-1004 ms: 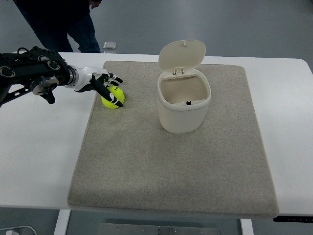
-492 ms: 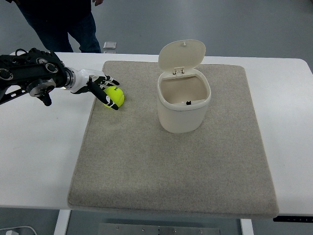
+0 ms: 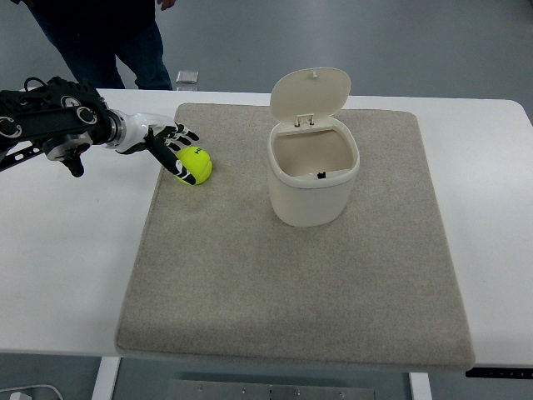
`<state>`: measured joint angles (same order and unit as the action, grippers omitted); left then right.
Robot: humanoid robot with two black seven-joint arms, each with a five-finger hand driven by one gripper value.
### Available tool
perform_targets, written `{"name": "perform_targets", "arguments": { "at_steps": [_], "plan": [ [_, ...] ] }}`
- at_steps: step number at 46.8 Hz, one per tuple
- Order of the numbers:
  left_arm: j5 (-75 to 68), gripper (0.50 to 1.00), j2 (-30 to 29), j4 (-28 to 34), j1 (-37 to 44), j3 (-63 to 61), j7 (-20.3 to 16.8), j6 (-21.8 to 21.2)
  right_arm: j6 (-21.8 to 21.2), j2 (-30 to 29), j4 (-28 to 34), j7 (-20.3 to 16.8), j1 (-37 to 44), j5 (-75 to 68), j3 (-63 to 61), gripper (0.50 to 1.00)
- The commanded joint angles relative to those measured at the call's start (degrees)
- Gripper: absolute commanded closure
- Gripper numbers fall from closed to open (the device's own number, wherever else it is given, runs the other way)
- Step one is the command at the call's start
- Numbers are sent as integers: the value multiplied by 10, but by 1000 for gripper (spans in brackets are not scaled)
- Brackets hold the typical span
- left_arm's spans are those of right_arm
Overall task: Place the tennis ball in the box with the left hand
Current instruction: 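Close the left hand fingers around the tennis ball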
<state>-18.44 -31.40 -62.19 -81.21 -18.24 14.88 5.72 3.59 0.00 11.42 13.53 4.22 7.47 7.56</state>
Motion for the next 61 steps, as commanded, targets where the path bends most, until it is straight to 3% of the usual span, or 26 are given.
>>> {"name": "perform_targets", "arguments": {
  "at_steps": [1, 48, 57, 61],
  "plan": [
    [1, 500, 0, 0, 1, 1, -1, -3, 0, 0, 0, 0, 0, 0, 0, 562],
    [-16, 512, 14, 2, 3, 2, 0, -12, 0, 0, 0, 0, 0, 0, 0, 562],
    [-20, 602, 14, -4, 1, 2, 0, -12, 0, 0, 0, 0, 0, 0, 0, 560],
    [-20, 604, 14, -7, 1, 2, 0, -12, 0, 0, 0, 0, 0, 0, 0, 562]
  ]
}}
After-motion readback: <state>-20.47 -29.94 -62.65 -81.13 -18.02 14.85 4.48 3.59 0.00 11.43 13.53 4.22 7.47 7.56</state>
